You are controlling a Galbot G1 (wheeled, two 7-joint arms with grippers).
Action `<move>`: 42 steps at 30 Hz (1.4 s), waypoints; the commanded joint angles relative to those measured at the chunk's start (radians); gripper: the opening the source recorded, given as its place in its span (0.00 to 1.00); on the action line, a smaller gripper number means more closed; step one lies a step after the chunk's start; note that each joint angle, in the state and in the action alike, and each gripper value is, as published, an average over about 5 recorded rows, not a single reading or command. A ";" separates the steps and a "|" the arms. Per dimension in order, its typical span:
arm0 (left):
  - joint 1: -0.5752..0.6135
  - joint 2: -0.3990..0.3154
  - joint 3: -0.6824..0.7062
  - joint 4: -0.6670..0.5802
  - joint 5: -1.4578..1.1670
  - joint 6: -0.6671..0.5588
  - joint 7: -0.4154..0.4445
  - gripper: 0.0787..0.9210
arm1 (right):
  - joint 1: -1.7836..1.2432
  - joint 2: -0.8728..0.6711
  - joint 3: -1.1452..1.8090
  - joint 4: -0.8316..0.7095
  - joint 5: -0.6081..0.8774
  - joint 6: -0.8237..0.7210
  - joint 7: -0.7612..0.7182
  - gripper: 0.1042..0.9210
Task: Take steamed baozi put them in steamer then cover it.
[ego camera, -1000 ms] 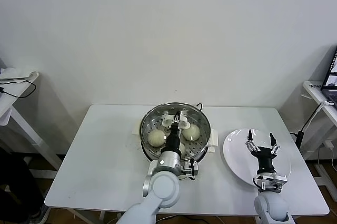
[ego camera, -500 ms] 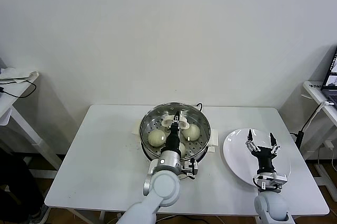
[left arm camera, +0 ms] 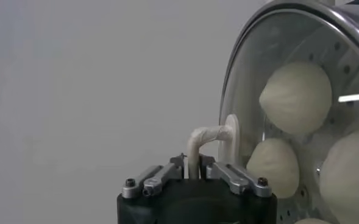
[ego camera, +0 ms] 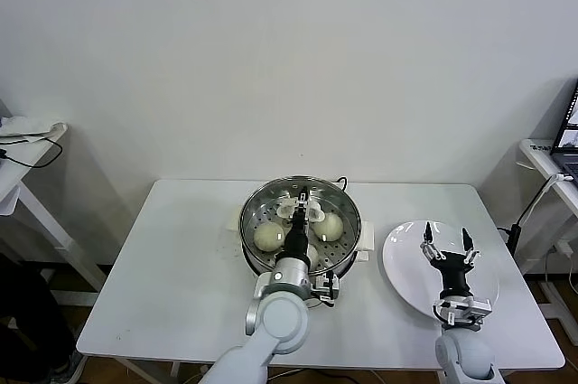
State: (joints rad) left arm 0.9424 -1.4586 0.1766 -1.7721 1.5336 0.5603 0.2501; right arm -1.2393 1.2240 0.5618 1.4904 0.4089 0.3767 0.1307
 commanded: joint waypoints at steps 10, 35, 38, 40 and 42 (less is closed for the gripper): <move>0.075 0.087 -0.001 -0.182 -0.074 0.017 0.004 0.70 | 0.008 0.005 -0.003 0.012 -0.001 -0.003 0.003 0.88; 0.397 0.246 -0.503 -0.361 -1.209 -0.341 -0.528 0.88 | -0.049 -0.037 -0.012 0.094 -0.018 -0.106 0.023 0.88; 0.427 0.234 -0.593 -0.279 -1.416 -0.467 -0.525 0.88 | -0.066 -0.041 -0.005 0.110 0.011 -0.121 0.003 0.88; 0.442 0.230 -0.633 -0.224 -1.486 -0.552 -0.488 0.88 | -0.072 -0.043 -0.003 0.112 0.028 -0.103 -0.008 0.88; 0.451 0.227 -0.663 -0.179 -1.546 -0.608 -0.441 0.88 | -0.077 -0.045 -0.001 0.114 0.039 -0.085 -0.014 0.88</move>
State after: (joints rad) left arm 1.2734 -1.2319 -0.1825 -2.1143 0.7513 0.3382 -0.0643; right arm -1.2825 1.1898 0.5555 1.5684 0.4064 0.3022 0.1419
